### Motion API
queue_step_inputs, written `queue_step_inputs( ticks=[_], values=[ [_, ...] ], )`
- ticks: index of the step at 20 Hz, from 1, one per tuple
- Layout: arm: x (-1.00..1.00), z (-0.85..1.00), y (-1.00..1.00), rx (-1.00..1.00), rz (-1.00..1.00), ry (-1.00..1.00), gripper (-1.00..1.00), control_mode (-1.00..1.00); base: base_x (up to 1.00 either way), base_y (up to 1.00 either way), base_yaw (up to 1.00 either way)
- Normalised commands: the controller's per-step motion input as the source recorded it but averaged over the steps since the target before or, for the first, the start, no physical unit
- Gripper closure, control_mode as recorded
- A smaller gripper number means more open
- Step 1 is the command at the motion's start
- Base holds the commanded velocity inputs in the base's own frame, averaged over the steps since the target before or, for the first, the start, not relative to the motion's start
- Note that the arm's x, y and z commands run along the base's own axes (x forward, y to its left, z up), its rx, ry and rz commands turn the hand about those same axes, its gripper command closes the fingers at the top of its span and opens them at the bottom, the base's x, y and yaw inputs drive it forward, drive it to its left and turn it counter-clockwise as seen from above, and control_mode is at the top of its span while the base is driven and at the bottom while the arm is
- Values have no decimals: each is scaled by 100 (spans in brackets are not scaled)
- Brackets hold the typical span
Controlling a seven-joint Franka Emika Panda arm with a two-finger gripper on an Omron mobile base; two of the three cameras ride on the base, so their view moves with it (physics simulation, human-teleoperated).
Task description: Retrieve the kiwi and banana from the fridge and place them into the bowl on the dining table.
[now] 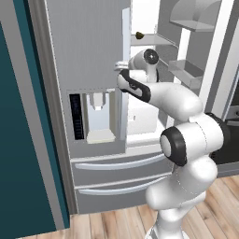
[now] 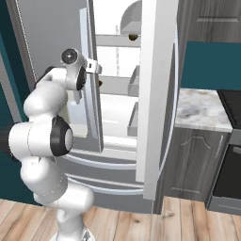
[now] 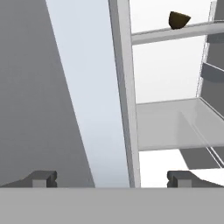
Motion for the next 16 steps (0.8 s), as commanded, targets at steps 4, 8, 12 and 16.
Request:
queue_step_inputs(
  ticks=[4,8,12,16],
  values=[
    [72,-11,6,0,0,0,-100,-100,0,0,0],
    [74,-13,13,0,0,0,-100,-100,0,0,0],
    [80,-15,24,0,0,1,-100,-100,0,0,0],
    [64,-3,22,0,0,10,100,-100,0,0,0]
  ],
)
